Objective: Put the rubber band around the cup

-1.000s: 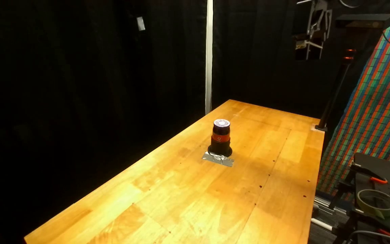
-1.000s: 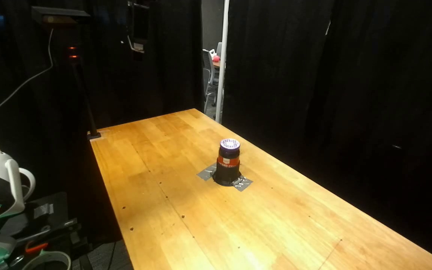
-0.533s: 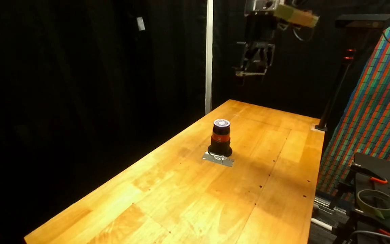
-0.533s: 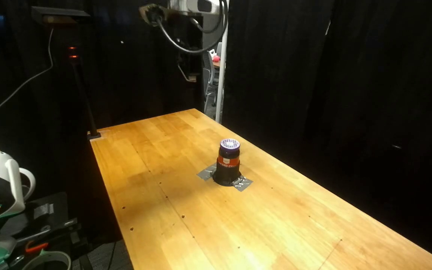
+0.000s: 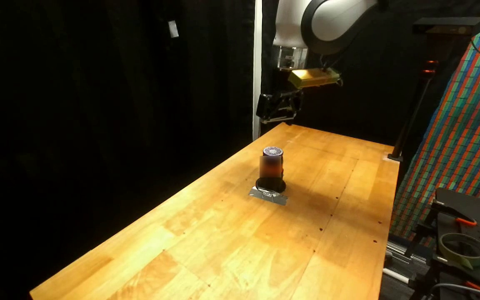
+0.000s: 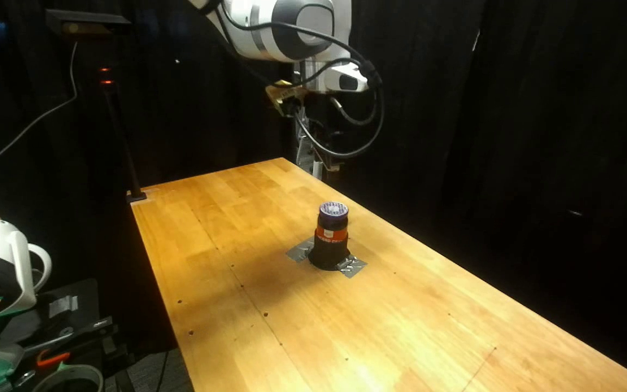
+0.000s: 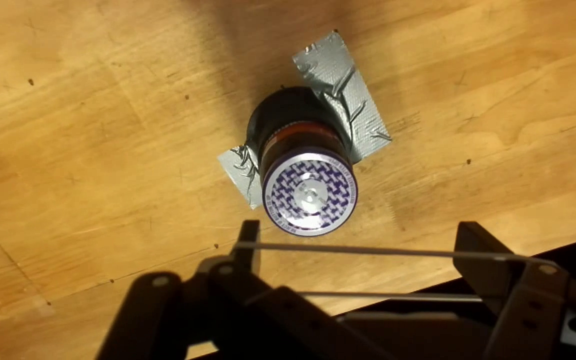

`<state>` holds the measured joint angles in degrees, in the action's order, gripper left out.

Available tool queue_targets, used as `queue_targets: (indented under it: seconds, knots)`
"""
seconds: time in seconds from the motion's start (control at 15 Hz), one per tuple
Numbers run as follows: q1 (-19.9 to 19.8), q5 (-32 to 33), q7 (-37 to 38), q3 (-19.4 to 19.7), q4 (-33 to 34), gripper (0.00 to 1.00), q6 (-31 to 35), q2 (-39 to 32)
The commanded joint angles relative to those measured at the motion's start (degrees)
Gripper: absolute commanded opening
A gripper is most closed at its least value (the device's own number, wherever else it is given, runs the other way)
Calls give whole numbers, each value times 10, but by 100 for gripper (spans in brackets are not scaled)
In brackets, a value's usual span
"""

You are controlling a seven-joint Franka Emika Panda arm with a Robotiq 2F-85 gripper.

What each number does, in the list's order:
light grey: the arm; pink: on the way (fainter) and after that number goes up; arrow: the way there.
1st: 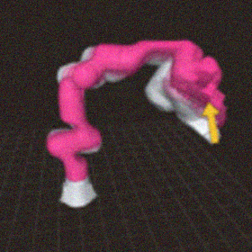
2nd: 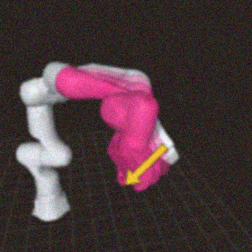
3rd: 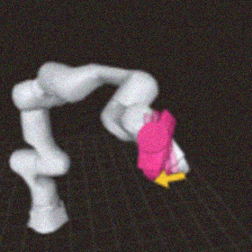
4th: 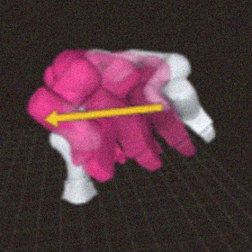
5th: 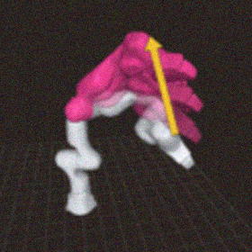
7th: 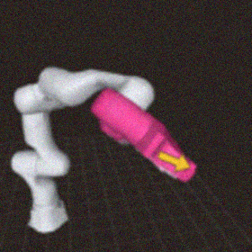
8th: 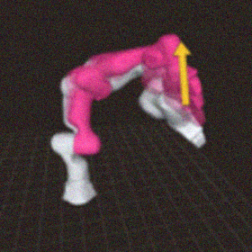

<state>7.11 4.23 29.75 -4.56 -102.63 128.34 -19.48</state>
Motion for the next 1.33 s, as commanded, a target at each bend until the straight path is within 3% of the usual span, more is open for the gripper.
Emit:
queue_targets:
  seconds: [0.0,0.67,0.93,1.27]
  knots:
    - [22,13,31,33,48,100,39,-59]
    - [45,15,63,87,65,100,97,-141]
    - [50,9,71,97,61,100,135,-156]
    - [55,5,74,100,54,100,130,-162]
